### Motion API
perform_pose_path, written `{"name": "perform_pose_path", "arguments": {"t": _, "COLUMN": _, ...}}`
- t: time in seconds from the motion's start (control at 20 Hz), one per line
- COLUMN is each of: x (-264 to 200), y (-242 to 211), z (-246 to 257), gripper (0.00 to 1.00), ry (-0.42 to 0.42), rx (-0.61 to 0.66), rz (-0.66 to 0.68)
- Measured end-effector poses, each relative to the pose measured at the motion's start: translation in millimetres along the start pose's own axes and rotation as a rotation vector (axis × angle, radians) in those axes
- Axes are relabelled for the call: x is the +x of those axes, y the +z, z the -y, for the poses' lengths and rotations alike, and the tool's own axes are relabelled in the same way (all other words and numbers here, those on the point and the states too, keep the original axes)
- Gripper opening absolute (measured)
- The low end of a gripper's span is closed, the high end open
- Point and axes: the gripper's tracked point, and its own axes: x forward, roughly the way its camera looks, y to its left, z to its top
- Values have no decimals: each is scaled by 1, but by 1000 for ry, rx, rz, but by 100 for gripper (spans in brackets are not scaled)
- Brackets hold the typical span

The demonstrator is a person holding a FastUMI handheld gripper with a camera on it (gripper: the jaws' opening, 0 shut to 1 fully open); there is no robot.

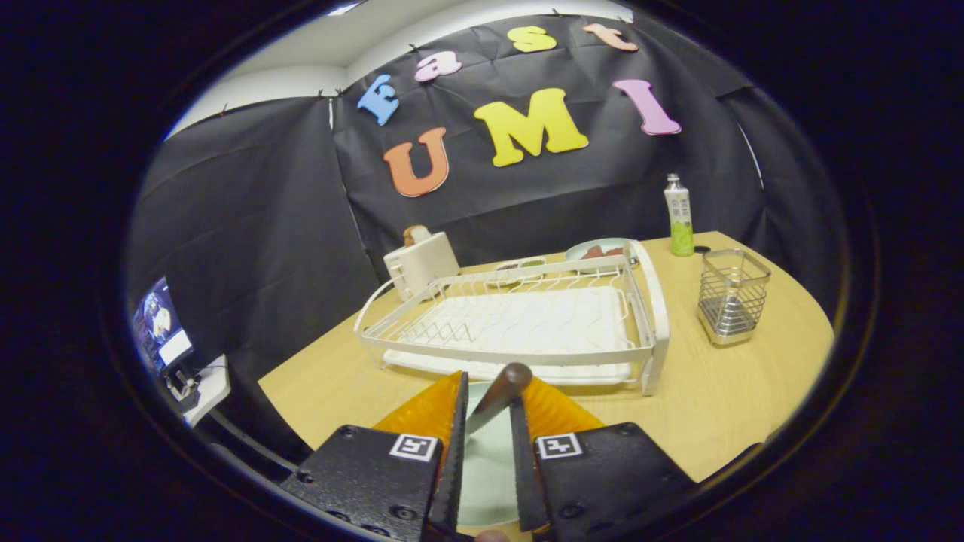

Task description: Take the plate from the dish rack, then take the spoon from the basket and place it into the plate.

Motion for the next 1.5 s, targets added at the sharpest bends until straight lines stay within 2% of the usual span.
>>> {"name": "perform_pose_path", "arguments": {"t": 0.1, "x": -1, "y": 4, "z": 8, "gripper": 51, "ry": -25, "rx": 4, "rz": 11}}
{"name": "perform_pose_path", "arguments": {"t": 0.35, "x": -5, "y": 25, "z": 26, "gripper": 83, "ry": -112, "rx": -42, "rz": 76}}
{"name": "perform_pose_path", "arguments": {"t": 0.65, "x": -37, "y": 66, "z": 38, "gripper": 98, "ry": -257, "rx": -159, "rz": 222}}
{"name": "perform_pose_path", "arguments": {"t": 0.8, "x": -66, "y": 82, "z": 44, "gripper": 98, "ry": -362, "rx": -218, "rz": 301}}
{"name": "perform_pose_path", "arguments": {"t": 0.9, "x": -84, "y": 87, "z": 36, "gripper": 100, "ry": -400, "rx": -250, "rz": 357}}
{"name": "perform_pose_path", "arguments": {"t": 1.35, "x": -135, "y": 71, "z": 11, "gripper": 100, "ry": -420, "rx": -220, "rz": 485}}
{"name": "perform_pose_path", "arguments": {"t": 1.5, "x": -139, "y": 65, "z": 4, "gripper": 100, "ry": -394, "rx": -205, "rz": 502}}
